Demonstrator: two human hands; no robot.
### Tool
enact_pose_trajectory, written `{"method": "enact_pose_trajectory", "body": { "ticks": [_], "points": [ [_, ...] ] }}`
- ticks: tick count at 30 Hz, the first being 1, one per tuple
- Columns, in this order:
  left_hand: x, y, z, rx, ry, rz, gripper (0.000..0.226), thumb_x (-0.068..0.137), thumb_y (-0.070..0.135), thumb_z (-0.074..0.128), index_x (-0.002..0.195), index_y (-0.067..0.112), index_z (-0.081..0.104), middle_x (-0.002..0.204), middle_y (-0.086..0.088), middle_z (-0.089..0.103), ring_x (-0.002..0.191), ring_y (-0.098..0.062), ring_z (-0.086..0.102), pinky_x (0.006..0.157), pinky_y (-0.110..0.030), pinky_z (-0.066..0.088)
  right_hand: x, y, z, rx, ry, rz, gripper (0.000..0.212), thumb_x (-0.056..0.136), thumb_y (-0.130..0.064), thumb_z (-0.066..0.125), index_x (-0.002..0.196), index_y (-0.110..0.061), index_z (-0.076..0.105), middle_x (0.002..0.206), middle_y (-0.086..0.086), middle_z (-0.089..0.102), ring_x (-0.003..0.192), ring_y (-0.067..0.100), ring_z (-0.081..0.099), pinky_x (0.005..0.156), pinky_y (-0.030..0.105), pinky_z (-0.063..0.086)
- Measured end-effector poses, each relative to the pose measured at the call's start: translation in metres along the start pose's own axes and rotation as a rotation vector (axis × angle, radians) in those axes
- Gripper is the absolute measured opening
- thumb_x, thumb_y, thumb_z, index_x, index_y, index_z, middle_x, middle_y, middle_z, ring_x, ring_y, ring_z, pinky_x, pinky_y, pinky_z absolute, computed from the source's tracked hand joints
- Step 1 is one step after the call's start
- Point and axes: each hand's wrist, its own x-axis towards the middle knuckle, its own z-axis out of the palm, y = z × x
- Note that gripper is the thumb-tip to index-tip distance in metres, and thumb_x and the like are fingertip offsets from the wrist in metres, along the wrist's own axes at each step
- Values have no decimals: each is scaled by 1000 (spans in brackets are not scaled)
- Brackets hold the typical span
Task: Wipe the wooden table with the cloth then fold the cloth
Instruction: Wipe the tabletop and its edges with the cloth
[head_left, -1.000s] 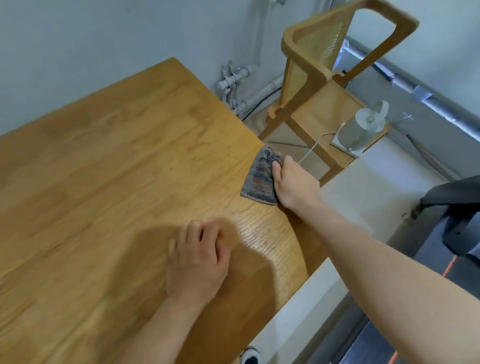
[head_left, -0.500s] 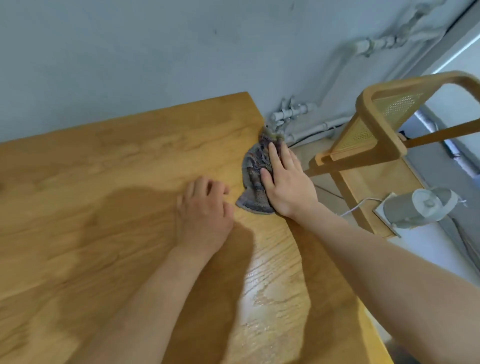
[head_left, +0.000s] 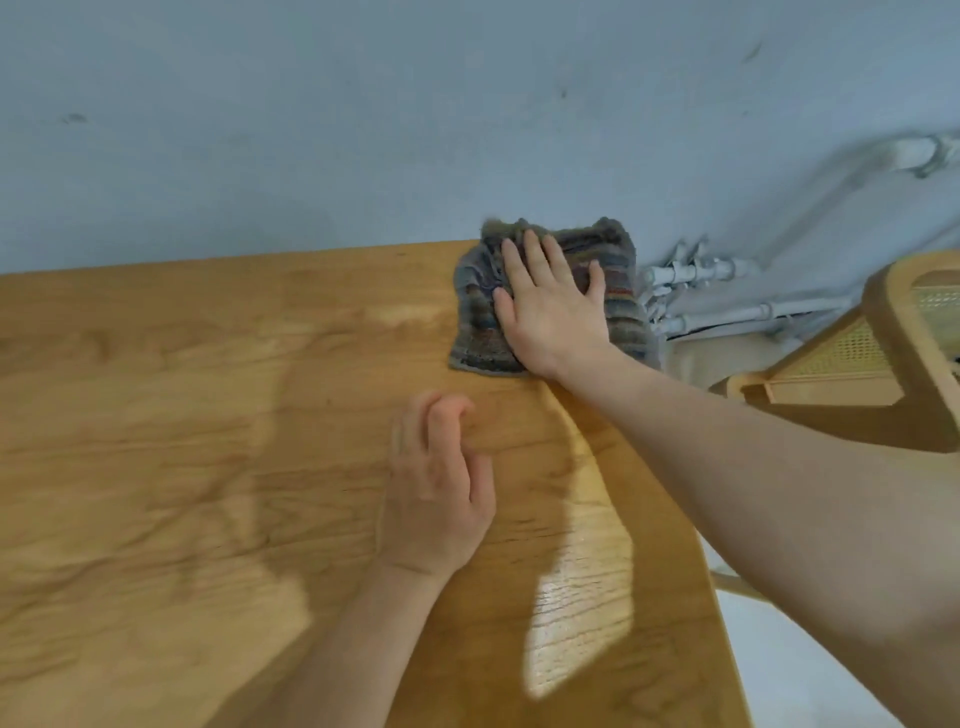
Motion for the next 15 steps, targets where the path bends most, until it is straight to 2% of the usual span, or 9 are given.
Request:
{"method": "enact_pose_trajectory", "body": {
  "ticks": [3,5,8,10,12,15],
  "points": [
    [4,-1,-3,-15,103,-58,29,77,5,48,106,5,53,104,-13,54,94,-27,50,88,-36,41,-50,-34,11,-36,29,-182,59,100,-46,23,155,-27,16,164,-2,12,150,16,6,115,61,9],
    [3,-2,-8,14,134,-122,22,80,10,49,100,8,59,98,-8,57,89,-26,54,79,-43,43,-103,-50,23,-6,-1,-282,59,101,-46,23,156,-26,14,164,-1,9,151,18,2,117,58,7],
    [-14,7,-17,168,2,-164,19,82,23,49,93,22,65,99,4,58,91,-19,55,80,-41,36,-188,-54,36,27,-32,-284,60,100,-46,23,155,-22,17,164,2,11,151,21,0,118,55,8],
    [-39,16,-23,232,-150,-81,14,85,26,50,94,25,61,103,5,56,94,-18,53,84,-39,33,-229,-46,40,-4,-65,-273,60,101,-45,21,155,-20,17,162,4,16,151,22,4,116,53,11],
    [-65,24,-28,247,-250,16,20,89,26,49,106,24,60,112,1,57,100,-21,53,90,-40,35,-253,-31,38,-15,-116,-304,60,102,-47,17,155,-19,20,162,3,19,151,20,5,116,51,11],
    [-94,29,-33,261,-360,31,41,95,29,40,134,23,49,132,-3,53,120,-21,49,105,-45,37,-250,-8,28,-32,-148,-351,61,100,-53,18,154,-25,23,162,-4,19,150,14,7,115,46,12]
  ]
}}
